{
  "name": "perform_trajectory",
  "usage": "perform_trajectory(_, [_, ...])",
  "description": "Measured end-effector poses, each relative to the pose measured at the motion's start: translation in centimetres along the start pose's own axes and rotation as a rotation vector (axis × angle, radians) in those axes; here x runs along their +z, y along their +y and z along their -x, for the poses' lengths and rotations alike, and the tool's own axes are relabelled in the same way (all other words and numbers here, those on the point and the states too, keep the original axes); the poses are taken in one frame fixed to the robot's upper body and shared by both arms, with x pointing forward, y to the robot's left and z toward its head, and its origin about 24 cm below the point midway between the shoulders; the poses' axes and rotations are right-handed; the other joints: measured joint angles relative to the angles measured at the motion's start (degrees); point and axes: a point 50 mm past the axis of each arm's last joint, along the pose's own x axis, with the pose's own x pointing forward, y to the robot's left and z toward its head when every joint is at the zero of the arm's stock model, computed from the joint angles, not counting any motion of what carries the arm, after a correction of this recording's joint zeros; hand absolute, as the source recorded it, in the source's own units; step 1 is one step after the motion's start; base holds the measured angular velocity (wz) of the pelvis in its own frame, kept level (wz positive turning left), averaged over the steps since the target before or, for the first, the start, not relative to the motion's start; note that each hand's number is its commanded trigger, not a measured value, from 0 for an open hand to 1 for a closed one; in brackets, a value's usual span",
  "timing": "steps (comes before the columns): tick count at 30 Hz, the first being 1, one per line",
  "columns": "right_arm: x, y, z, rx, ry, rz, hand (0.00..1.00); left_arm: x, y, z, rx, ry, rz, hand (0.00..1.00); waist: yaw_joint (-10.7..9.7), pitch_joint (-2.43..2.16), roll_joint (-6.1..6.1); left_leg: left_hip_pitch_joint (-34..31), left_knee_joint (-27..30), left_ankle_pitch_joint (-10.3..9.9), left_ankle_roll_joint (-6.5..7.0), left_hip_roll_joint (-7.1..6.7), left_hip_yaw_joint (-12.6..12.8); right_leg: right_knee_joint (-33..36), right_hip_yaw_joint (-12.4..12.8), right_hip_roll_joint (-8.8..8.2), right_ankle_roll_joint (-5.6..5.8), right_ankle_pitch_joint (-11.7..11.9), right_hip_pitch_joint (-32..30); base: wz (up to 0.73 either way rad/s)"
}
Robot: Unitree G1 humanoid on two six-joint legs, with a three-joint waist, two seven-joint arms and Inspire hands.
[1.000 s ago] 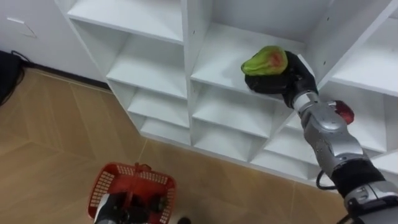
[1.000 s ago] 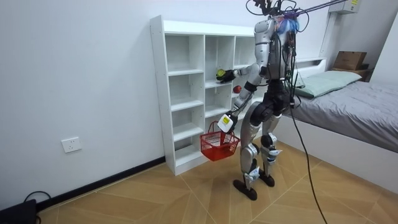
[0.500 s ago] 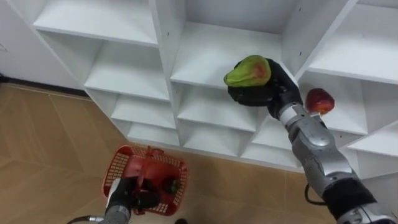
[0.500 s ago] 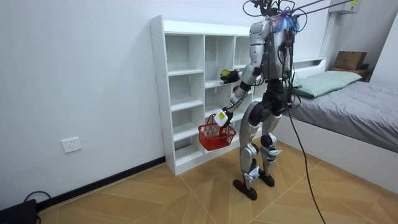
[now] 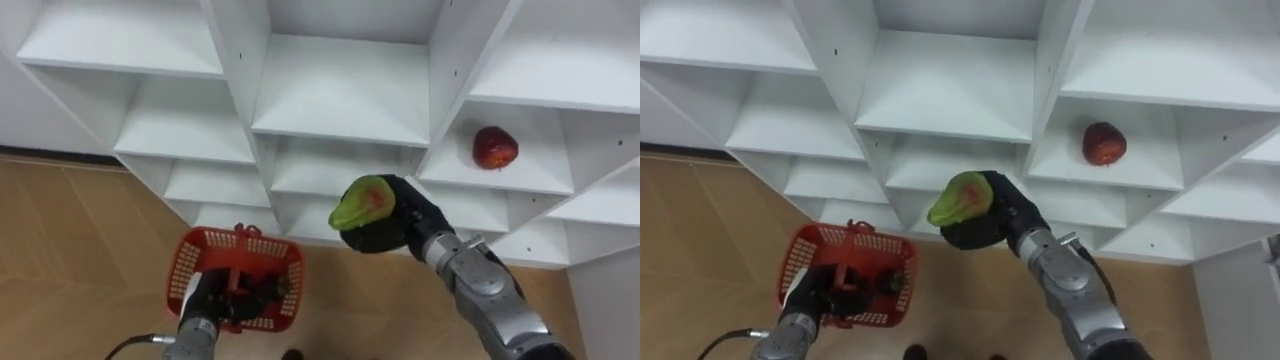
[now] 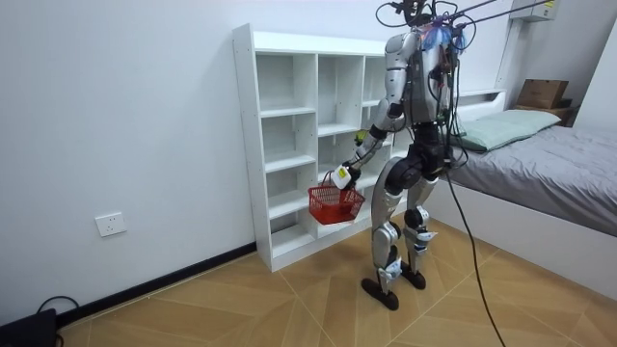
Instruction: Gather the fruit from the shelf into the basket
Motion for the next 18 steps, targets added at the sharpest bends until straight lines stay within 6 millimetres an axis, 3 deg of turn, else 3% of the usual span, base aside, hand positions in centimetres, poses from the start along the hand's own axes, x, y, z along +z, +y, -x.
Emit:
perform_trajectory(14, [-2.1, -0.5, 0.5, -0.028, 0.093, 0.015, 1.0, 0.6, -0.5, 0.0, -0.051, -0.032, 0.038, 1.0, -0.34, 0.13, 0.26, -1.16, 0.48, -0.05, 0.04, -0.1, -0.04, 0.28, -0.87, -0.52, -0.13, -0.3, -1.05, 0.01])
perform_trajectory(18, [-2.9, -0.7, 0.7, -0.04, 0.132, 0.038, 1.0, 0.8, -0.6, 0.0, -0.06, -0.042, 0.037, 1.0, -0.62, 0.47, 0.8, -1.16, 0.26, -0.06, 0.05, -0.14, -0.21, 0.17, -0.94, -0.53, -0.12, -0.3, -0.94, 0.01])
